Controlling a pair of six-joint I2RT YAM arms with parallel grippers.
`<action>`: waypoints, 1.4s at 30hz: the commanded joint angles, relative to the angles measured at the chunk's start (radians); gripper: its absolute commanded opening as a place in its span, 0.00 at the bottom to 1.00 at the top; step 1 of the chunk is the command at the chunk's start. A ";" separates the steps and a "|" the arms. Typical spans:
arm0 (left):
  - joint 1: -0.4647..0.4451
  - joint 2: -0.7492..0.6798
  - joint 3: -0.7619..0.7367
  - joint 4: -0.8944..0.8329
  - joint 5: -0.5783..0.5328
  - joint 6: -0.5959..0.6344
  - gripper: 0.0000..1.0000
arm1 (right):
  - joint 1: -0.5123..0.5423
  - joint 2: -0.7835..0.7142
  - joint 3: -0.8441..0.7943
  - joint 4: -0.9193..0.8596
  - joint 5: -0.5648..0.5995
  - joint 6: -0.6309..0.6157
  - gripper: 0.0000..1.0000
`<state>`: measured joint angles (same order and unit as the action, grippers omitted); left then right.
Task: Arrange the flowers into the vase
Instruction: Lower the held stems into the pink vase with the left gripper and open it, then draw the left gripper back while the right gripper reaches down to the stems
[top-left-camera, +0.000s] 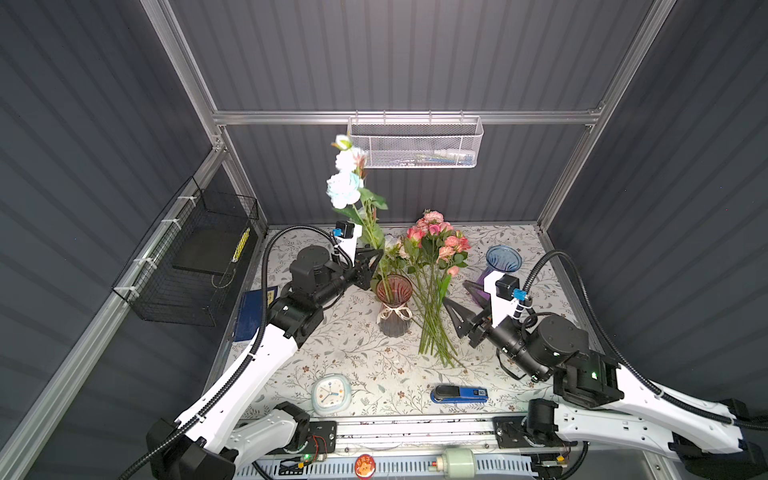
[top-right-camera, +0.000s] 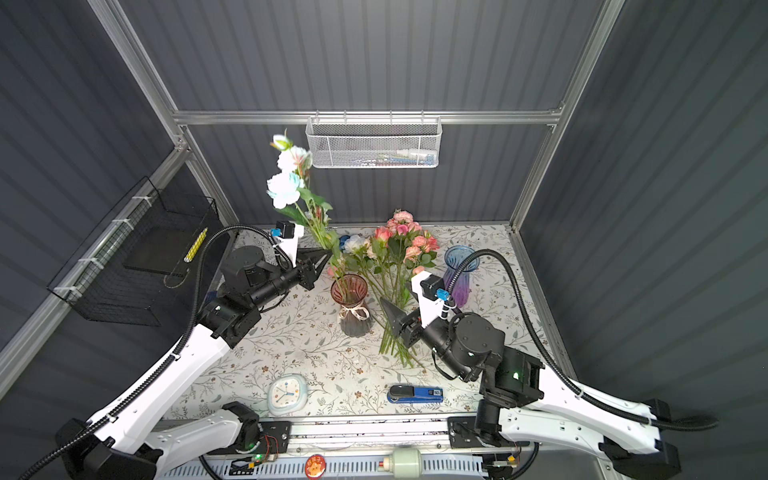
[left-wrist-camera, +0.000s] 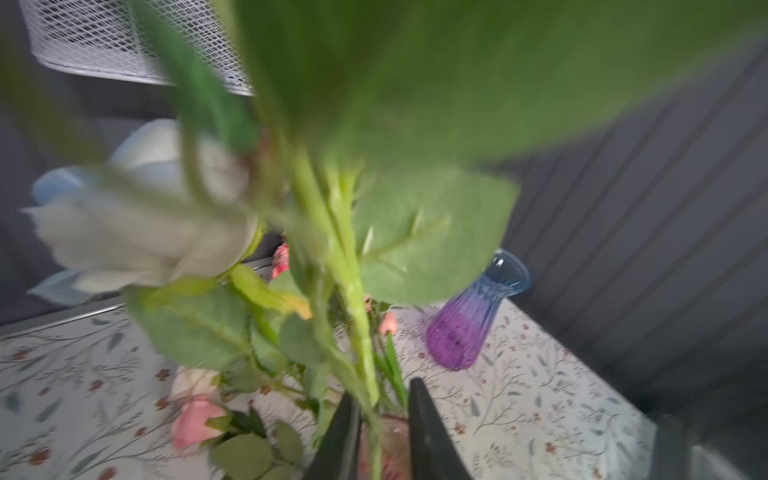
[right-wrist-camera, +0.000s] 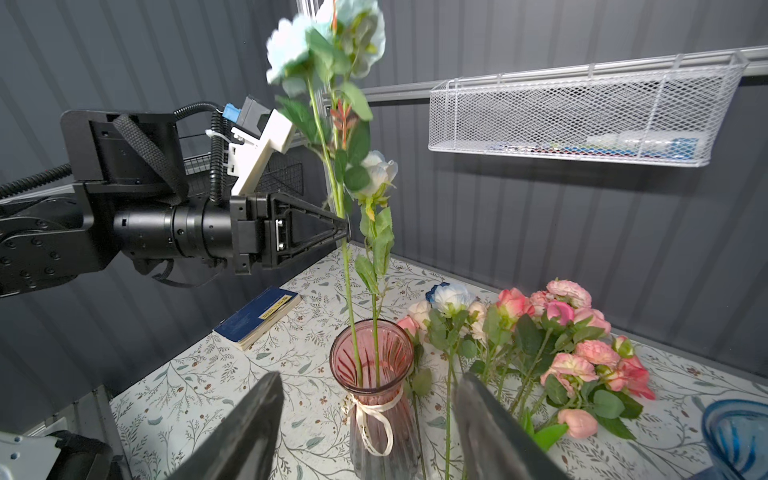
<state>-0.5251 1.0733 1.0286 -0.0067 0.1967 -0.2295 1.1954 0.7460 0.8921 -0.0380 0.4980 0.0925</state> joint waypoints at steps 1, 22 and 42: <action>-0.004 -0.046 -0.013 0.045 -0.062 -0.030 0.40 | -0.007 -0.001 -0.008 0.021 0.009 0.017 0.71; -0.004 -0.295 0.003 0.032 -0.148 -0.224 1.00 | -0.154 0.010 -0.075 -0.123 -0.059 0.207 0.75; -0.004 -0.664 -0.324 -0.173 -0.165 -0.401 1.00 | -0.574 0.827 0.096 -0.136 -0.665 0.266 0.55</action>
<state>-0.5251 0.4347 0.7231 -0.1303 0.0425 -0.5987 0.6403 1.5028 0.9192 -0.1864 -0.0830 0.3973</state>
